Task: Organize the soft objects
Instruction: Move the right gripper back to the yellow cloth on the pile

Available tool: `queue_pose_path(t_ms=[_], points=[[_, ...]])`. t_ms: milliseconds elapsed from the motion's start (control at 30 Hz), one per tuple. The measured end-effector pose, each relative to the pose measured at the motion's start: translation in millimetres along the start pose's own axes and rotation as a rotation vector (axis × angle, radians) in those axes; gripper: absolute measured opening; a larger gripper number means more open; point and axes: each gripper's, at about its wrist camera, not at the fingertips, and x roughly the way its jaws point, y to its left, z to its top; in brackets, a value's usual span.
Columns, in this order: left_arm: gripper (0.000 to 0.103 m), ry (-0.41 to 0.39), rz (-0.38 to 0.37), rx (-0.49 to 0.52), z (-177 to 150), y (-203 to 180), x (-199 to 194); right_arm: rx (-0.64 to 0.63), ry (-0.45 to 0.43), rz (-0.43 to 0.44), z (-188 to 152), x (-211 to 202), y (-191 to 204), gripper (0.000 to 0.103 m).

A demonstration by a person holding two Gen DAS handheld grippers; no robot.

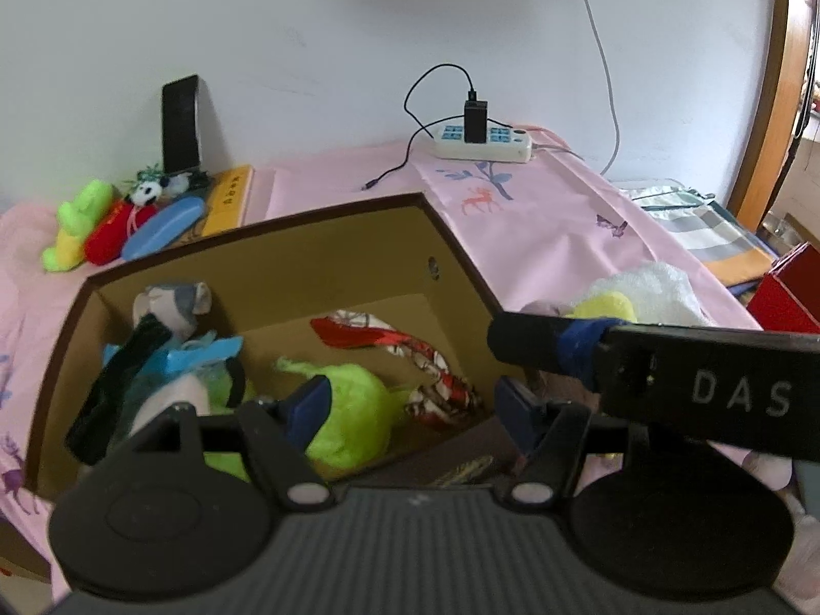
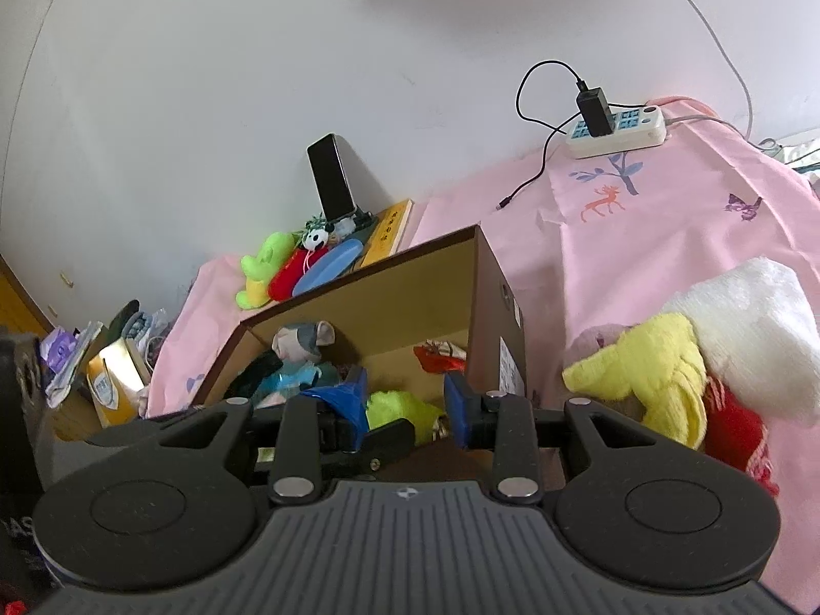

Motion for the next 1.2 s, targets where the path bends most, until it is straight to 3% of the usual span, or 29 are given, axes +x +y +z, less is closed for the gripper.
queue_pose_path(t_ms=[333,833,1200], points=[[0.069,0.006,0.016,0.011,-16,-15,-16,-0.007,0.002,-0.024,-21,-18,-4,0.017],[0.07,0.048,-0.138,0.096,-54,-59,-3,0.049,0.038,-0.131,-55,-40,-59,0.017],[0.07,-0.03,-0.212,0.232,-52,-109,10,0.169,-0.002,-0.17,-57,-55,-109,0.017]])
